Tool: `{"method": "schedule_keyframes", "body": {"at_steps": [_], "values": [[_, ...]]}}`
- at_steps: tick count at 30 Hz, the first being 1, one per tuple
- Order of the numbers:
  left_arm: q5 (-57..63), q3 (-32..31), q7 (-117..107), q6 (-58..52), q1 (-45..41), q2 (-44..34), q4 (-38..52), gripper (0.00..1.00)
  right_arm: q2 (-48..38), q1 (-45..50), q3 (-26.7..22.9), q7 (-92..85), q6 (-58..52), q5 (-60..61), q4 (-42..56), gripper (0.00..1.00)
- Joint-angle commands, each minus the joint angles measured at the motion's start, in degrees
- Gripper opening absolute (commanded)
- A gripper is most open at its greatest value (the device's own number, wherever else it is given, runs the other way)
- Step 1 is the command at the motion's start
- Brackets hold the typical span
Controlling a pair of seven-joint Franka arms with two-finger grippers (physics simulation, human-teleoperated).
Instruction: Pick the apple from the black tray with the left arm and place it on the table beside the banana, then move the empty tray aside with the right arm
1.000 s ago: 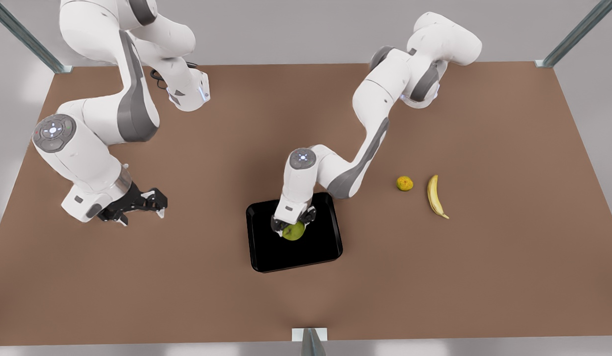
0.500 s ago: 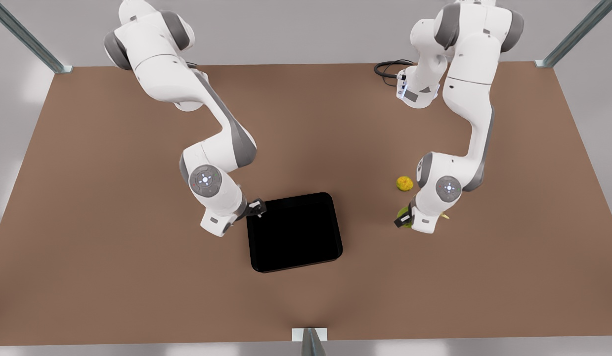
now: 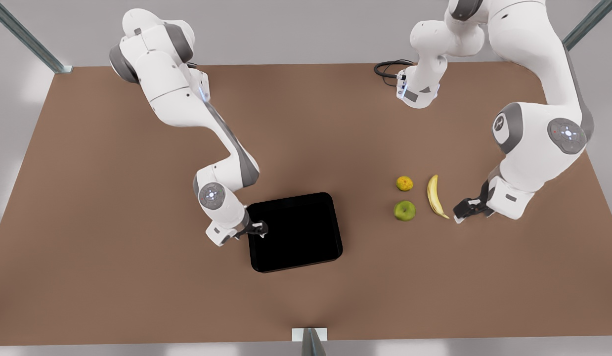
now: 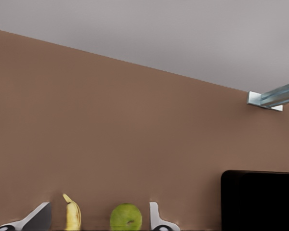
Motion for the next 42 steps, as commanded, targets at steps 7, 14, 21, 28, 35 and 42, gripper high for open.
{"method": "schedule_keyframes", "body": {"at_steps": [7,14,21,28,35,42], "values": [[0.99,-1.96,21.18,-10.30,-0.22,-2.79,-1.78,1.00,3.78,0.00,0.07,-9.65,7.04,0.00,-0.81,0.97],[2.58,-1.70,21.18,-9.77,-0.14,-2.44,-1.78,1.00,5.54,-0.08,0.16,-9.48,6.95,0.09,-0.64,0.45],[2.58,-1.79,21.18,-9.60,-0.14,-2.27,-1.78,1.00,5.36,-0.08,0.07,-9.13,6.25,0.26,-0.37,0.11],[2.58,-1.96,21.09,-9.69,-0.22,-2.53,-1.69,1.00,-6.68,-2.63,-0.72,-16.77,-15.28,0.44,-0.20,0.08],[2.66,-2.23,17.05,-10.21,-1.46,-2.79,-0.46,1.00,-10.72,-3.69,-16.98,-42.69,-31.37,4.04,2.79,0.08],[4.33,-1.61,17.49,-10.12,-1.19,-2.62,-0.46,1.00,-9.76,-11.59,-26.74,-68.54,-34.80,9.75,3.58,0.08]]}}
